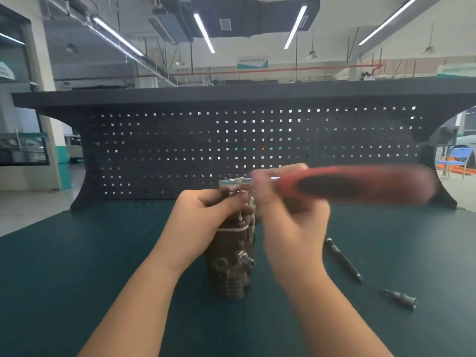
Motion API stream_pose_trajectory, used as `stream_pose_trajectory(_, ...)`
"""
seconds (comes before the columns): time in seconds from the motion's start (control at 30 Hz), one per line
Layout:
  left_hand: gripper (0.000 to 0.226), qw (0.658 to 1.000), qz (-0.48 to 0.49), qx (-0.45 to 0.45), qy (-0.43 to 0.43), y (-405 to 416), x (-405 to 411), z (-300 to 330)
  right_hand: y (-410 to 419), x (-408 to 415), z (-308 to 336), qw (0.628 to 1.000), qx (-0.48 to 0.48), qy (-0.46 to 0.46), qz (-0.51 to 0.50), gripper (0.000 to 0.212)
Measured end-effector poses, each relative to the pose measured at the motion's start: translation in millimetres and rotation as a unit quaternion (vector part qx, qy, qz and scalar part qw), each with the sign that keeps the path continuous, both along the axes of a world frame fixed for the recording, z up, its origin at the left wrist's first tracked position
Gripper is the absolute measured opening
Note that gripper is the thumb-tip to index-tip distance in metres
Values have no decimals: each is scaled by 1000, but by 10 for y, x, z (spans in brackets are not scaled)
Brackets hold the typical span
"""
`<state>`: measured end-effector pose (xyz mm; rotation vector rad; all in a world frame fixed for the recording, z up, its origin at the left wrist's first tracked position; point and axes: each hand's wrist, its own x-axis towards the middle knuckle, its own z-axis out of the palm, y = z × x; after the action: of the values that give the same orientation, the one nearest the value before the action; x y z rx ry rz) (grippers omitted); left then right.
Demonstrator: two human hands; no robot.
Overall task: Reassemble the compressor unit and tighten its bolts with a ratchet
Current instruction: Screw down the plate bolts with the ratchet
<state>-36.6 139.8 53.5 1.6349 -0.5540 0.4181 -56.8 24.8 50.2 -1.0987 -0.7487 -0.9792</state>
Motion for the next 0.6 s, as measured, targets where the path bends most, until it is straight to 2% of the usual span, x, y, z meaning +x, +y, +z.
stream_pose_trajectory(0.07, 28, 1000, -5, 4, -6, 34, 43, -39, -126, 90, 30, 977, 157, 132, 63, 21)
stream_pose_trajectory(0.13, 29, 1000, -3, 15, -17, 74, 31, -61, -174, 173, -1, 939, 235, 218, 127, 28)
stream_pose_trajectory(0.2, 29, 999, -18, 14, -29, 50, -8, -28, -131, 175, -36, 944, 238, 192, 121, 28)
stream_pose_trajectory(0.23, 29, 999, -17, 14, -24, 54, -13, -15, -103, 123, -34, 966, 201, 144, 74, 24)
stream_pose_trajectory(0.27, 29, 1000, -15, 16, -17, 43, 7, -33, -75, 64, -20, 988, 133, 75, -1, 19)
stream_pose_trajectory(0.3, 26, 1000, -13, 9, -17, 19, -15, -27, -49, 32, -31, 995, 33, 0, -89, 16)
stream_pose_trajectory(0.37, 26, 999, 10, 27, -23, -55, -21, -32, 2, 8, -84, 960, -133, -124, -211, 12)
stream_pose_trajectory(0.43, 44, 999, 16, 28, -43, -81, 56, -107, 29, 33, -124, 939, -169, -158, -254, 12)
stream_pose_trajectory(0.5, 24, 999, -7, 29, -44, -40, 33, -73, -6, 72, -107, 968, -98, -112, -203, 12)
stream_pose_trajectory(0.57, 9, 999, -8, 32, -12, 30, 23, -21, -119, 118, -54, 994, 59, 38, -82, 14)
stream_pose_trajectory(0.6, 8, 999, 4, 41, -8, 62, 47, -36, -188, 161, -24, 982, 134, 133, -3, 20)
